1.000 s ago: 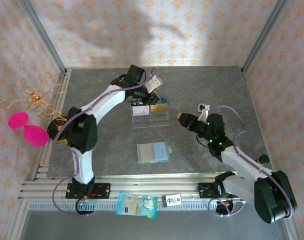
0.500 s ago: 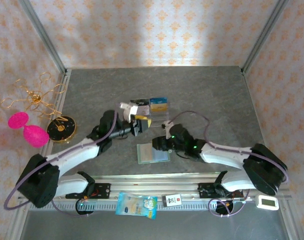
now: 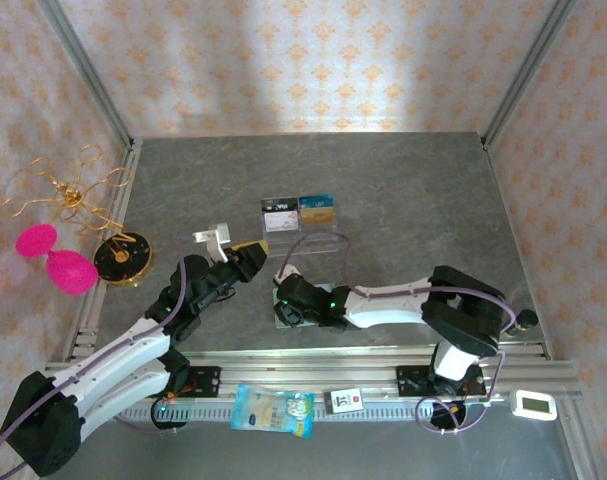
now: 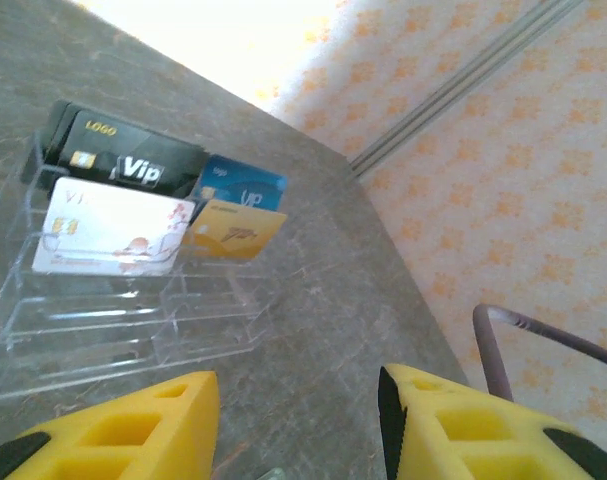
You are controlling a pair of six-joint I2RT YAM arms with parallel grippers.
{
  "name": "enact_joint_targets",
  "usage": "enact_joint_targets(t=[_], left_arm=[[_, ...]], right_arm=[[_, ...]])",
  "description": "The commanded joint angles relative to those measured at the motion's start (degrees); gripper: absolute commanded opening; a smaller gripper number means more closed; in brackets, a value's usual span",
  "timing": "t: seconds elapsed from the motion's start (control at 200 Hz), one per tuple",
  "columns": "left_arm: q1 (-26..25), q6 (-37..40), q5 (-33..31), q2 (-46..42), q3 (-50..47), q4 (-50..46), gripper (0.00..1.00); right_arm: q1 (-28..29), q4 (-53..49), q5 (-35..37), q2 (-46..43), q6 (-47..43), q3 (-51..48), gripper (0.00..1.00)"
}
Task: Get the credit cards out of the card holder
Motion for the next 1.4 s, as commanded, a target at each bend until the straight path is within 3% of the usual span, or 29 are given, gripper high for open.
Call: enact_joint_targets(t=[0.0,0.105,0.235,0.37,0.601,0.861,1.086,1.397], left_arm=[[-0.28,-0.56,-1.85,-0.99,-1.82,-2.83,0.44],[-0.31,0.07,-1.33,-1.17,-1.95,-4.23,0.43],[-0.3,0.43,-0.05,-1.36,-2.68,-4.8,0.4],[-0.67,0.13,1.11,-0.93,-3.71,-6.13,0.32],[-4.79,-0.18,1.34,3.0,-5.27,-8.81,0.0],[-9.03,0.52,4.29,13.93,-4.48,-6.05,0.0],[-13.26,2.28,5.86,25.75,1.04,-4.09,0.0],[-19.6,4.85,7.63,37.69,12.9,-5.32,0.0]], right_arm=[[0.86,-6.35,6.75,2.71,-0.79,3.13,0.45],[1.32,-8.77,8.45,5.39,0.16,4.45,0.4],[1.29,-7.98,8.96,5.99,2.27,3.85,0.16],[1.04,-2.94,8.25,3.97,5.63,1.97,0.0],[-0.18,8.39,3.67,-2.96,10.44,-4.08,0.0],[-0.38,11.15,3.19,-5.03,12.15,-6.83,0.0],[-0.35,14.29,7.51,-15.34,14.42,-13.19,0.37],[-1.38,9.58,11.75,-28.2,20.85,-20.89,0.41]])
